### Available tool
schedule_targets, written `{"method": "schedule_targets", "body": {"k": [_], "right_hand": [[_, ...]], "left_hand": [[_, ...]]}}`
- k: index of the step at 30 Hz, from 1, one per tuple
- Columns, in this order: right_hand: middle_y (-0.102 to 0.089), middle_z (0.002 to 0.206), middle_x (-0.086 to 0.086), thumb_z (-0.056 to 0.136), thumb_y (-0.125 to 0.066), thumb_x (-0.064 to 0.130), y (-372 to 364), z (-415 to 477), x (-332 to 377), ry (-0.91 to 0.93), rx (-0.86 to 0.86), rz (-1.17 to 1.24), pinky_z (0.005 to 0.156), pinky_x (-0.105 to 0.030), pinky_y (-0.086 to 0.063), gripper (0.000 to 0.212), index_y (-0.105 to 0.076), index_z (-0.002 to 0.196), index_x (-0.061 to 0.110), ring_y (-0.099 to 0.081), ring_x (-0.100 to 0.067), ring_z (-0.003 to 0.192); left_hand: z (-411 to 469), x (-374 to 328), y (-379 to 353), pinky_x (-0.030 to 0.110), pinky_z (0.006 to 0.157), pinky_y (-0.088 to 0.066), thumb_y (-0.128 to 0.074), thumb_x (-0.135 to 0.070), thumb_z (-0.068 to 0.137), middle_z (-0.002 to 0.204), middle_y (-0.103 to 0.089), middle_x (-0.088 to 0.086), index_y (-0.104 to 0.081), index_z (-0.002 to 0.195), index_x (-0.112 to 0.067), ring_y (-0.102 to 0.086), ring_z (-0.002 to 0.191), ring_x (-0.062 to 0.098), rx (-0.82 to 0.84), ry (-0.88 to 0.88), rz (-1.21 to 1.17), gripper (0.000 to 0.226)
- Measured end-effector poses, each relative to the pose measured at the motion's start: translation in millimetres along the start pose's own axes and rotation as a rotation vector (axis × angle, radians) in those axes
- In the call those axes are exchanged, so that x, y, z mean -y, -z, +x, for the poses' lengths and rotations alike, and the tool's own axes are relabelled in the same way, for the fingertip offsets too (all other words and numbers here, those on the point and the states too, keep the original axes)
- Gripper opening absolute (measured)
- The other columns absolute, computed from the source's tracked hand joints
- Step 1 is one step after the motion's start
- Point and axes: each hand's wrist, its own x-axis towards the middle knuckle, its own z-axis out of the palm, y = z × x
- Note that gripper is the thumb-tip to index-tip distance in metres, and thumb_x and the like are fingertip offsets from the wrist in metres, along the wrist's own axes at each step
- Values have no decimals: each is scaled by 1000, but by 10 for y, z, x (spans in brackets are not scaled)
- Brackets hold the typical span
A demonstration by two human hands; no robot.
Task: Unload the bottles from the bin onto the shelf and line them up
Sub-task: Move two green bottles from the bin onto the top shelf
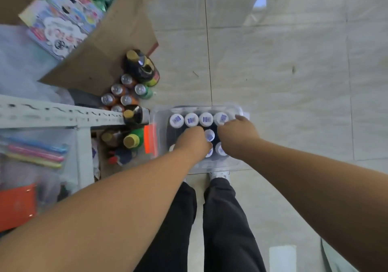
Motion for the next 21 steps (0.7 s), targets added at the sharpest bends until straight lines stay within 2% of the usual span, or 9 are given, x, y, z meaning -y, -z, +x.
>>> {"method": "schedule_targets", "body": {"k": [3,5,7,9,13,15,16,18,21], "right_hand": [[-71,89,5,85,-54,18,-239,192,57,-7,-9,-87,119,-39,-11,13,-55,75,26,-63,-21,103],[-62,70,8,83,-55,18,-328,266,94,-32,-37,-120,118,-41,-12,12,-60,75,25,-64,-21,98],[-40,55,7,82,-55,17,-398,326,121,-56,-73,-112,117,-41,-17,8,-61,82,23,-65,-22,90],[-32,55,5,81,-57,18,-465,384,146,-73,-120,-91,115,-41,-20,7,-61,87,20,-65,-23,87],[-43,63,3,75,-60,15,-590,451,179,-94,-191,-71,116,-42,-18,8,-56,76,21,-62,-26,91],[-45,64,1,75,-59,11,-621,464,170,-77,-240,-69,113,-41,-24,10,-56,74,20,-61,-27,88],[-45,63,1,75,-59,9,-616,459,169,-64,-255,-71,108,-40,-29,12,-55,72,20,-61,-27,84],[-52,64,1,76,-58,7,-569,397,180,-36,-256,-67,85,-35,-38,14,-56,73,20,-61,-26,75],[-62,77,-3,75,-59,6,-378,203,176,-39,-247,22,54,-24,-32,13,-54,82,15,-52,-26,59]], "left_hand": [[194,67,-232,30,59,-37,-66,-29,88,90,-65,9,-49,78,-15,-61,81,30,-53,3,-11,24],[275,75,-341,34,65,-40,-65,-30,90,99,-67,10,-51,87,-16,-64,88,31,-109,3,-42,20],[329,78,-424,37,67,-42,-64,-29,90,103,-67,10,-52,91,-17,-64,93,32,-167,-2,-56,17],[381,81,-502,38,68,-44,-63,-27,91,106,-67,9,-56,97,-16,-64,96,32,-217,-18,-55,15],[483,96,-607,38,68,-42,-61,-22,90,107,-65,9,-55,98,-16,-63,99,31,-264,-48,-55,12],[487,124,-623,38,68,-44,-62,-26,89,105,-66,7,-55,96,-16,-63,96,30,-268,-69,-80,13],[465,145,-615,38,67,-44,-62,-27,89,103,-66,6,-55,94,-17,-63,94,30,-273,-85,-93,14],[344,173,-535,37,67,-44,-63,-28,87,101,-67,5,-56,92,-17,-63,92,29,-295,-130,-122,14],[44,163,-235,37,69,-49,-64,-31,84,98,-64,1,-60,90,-20,-61,87,26,-306,-207,-238,13]]}}
